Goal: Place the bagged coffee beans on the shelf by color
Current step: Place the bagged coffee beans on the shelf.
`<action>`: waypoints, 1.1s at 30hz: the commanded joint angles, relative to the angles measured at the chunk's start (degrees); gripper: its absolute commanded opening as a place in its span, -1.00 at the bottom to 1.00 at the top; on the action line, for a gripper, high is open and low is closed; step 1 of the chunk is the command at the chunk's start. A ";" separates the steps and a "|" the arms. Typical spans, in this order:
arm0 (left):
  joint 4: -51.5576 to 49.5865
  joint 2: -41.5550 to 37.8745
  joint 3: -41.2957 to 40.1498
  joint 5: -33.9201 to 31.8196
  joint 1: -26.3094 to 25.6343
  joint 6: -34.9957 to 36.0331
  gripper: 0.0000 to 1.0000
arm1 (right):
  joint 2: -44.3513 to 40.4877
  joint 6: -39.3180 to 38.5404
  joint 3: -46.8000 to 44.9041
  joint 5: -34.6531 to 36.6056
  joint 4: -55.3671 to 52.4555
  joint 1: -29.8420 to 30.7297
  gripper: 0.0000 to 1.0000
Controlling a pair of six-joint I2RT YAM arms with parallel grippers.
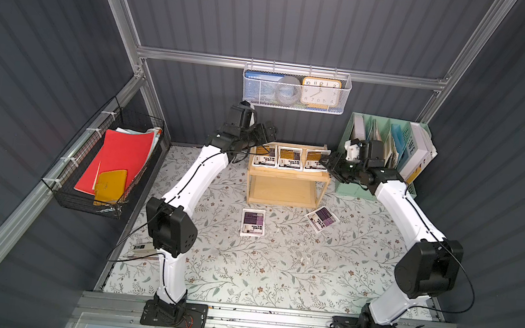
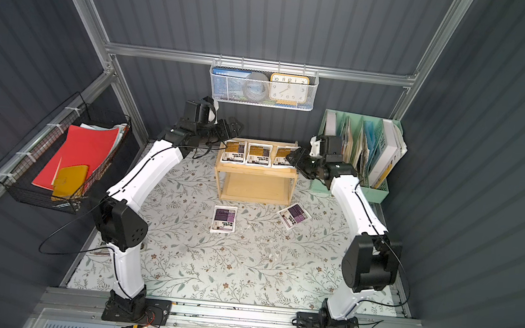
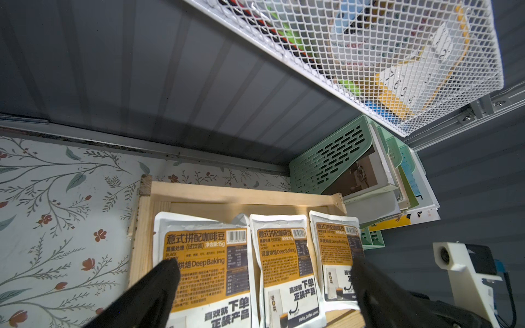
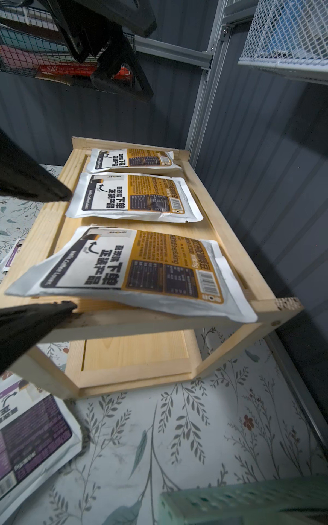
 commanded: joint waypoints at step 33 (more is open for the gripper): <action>0.26 -0.03 -1.93 -1.13 -0.25 1.39 1.00 | -0.34 2.16 3.85 5.59 4.73 -0.65 0.20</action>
